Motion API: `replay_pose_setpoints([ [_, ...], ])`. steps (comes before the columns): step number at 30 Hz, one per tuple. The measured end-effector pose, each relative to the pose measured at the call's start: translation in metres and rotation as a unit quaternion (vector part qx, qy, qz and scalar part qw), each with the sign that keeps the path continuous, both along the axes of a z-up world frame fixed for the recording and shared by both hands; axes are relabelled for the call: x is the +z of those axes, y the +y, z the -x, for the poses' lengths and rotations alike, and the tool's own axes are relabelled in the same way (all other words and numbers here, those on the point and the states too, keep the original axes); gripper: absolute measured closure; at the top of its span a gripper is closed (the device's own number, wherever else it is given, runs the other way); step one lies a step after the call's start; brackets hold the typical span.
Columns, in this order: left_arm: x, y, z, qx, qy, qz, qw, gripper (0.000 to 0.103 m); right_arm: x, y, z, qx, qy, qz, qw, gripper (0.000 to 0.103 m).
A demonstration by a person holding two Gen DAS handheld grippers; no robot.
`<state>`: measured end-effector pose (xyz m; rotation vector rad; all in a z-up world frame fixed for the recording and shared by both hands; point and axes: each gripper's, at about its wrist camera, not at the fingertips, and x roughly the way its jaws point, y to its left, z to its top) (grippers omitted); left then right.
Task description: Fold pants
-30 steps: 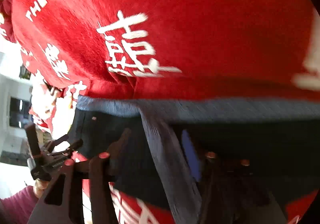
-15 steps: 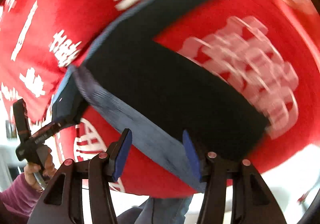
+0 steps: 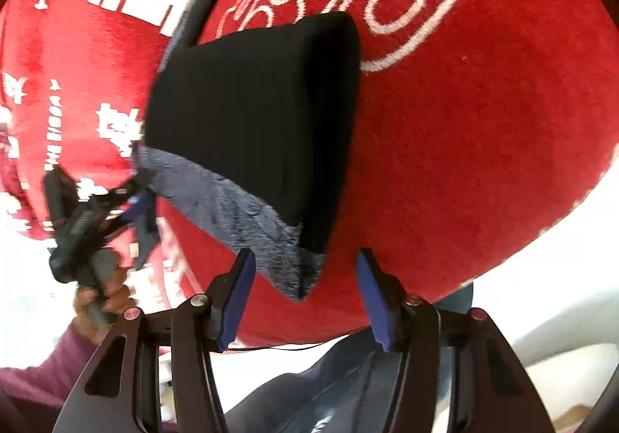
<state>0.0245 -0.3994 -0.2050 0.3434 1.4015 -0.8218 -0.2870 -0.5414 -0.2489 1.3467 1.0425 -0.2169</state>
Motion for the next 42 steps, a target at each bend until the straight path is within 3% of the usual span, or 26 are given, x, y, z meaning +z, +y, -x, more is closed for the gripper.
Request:
replay_pose_setpoints([
  [4,-0.01,-0.01,0.004,0.013,0.012,-0.009,0.9998,0.006,-0.01,-0.004,-0.001,-0.002,-0.032,-0.052,0.998,0.049],
  [7,-0.006,-0.022,0.006,0.007,0.011,-0.005,0.9999,0.033,-0.017,-0.008,-0.001,-0.017,-0.033,-0.091,0.995,0.091],
  [8,-0.004,-0.027,0.006,0.003,0.017,-0.003,0.9998,0.048,-0.01,-0.01,-0.004,-0.019,-0.041,-0.092,0.995,0.092],
  [9,-0.002,-0.031,0.004,0.003,0.024,-0.002,0.9997,0.053,-0.002,-0.013,-0.007,-0.013,-0.051,-0.084,0.995,0.092],
  [12,0.016,-0.037,-0.006,0.025,0.029,0.013,0.9992,0.053,0.041,-0.032,-0.029,0.009,-0.085,-0.048,0.995,0.092],
  [19,0.075,-0.061,-0.049,0.059,-0.038,0.039,0.9968,0.052,0.124,-0.136,-0.105,0.021,-0.16,0.018,0.987,0.092],
  [21,0.084,-0.062,-0.06,0.067,-0.058,0.037,0.9953,0.042,0.136,-0.163,-0.134,0.034,-0.161,0.041,0.985,0.092],
  [22,0.089,-0.059,-0.069,0.077,-0.077,0.033,0.9935,0.03,0.139,-0.177,-0.151,0.043,-0.157,0.051,0.985,0.092],
  [23,0.091,-0.055,-0.077,0.085,-0.095,0.026,0.9915,0.027,0.138,-0.191,-0.172,0.053,-0.151,0.059,0.985,0.092],
  [27,0.08,-0.042,-0.103,0.116,-0.12,-0.03,0.9855,0.027,0.121,-0.227,-0.223,0.086,-0.102,0.096,0.986,0.089],
  [29,0.062,-0.03,-0.116,0.144,-0.128,-0.075,0.9784,0.027,0.107,-0.235,-0.244,0.099,-0.052,0.135,0.984,0.085],
  [30,0.054,-0.025,-0.122,0.158,-0.128,-0.092,0.9748,0.027,0.101,-0.238,-0.254,0.108,-0.029,0.154,0.982,0.078],
  [31,0.046,-0.019,-0.129,0.173,-0.129,-0.108,0.9705,0.027,0.094,-0.24,-0.266,0.125,-0.001,0.18,0.976,0.051],
  [32,0.039,-0.013,-0.132,0.182,-0.13,-0.118,0.9674,0.027,0.09,-0.239,-0.274,0.138,0.012,0.197,0.97,0.03],
  [35,0.024,0.003,-0.144,0.206,-0.131,-0.144,0.959,0.027,0.098,-0.23,-0.277,0.17,0.021,0.247,0.954,0.028],
  [39,0.003,0.014,-0.148,0.221,-0.113,-0.163,0.955,0.027,0.087,-0.218,-0.241,0.141,0.061,0.229,0.961,0.029],
  [40,-0.003,0.016,-0.149,0.222,-0.109,-0.167,0.9543,0.027,0.076,-0.217,-0.231,0.127,0.08,0.22,0.964,0.031],
  [42,-0.01,0.016,-0.148,0.223,-0.102,-0.17,0.9544,0.027,0.057,-0.23,-0.227,0.108,0.102,0.209,0.967,0.048],
])
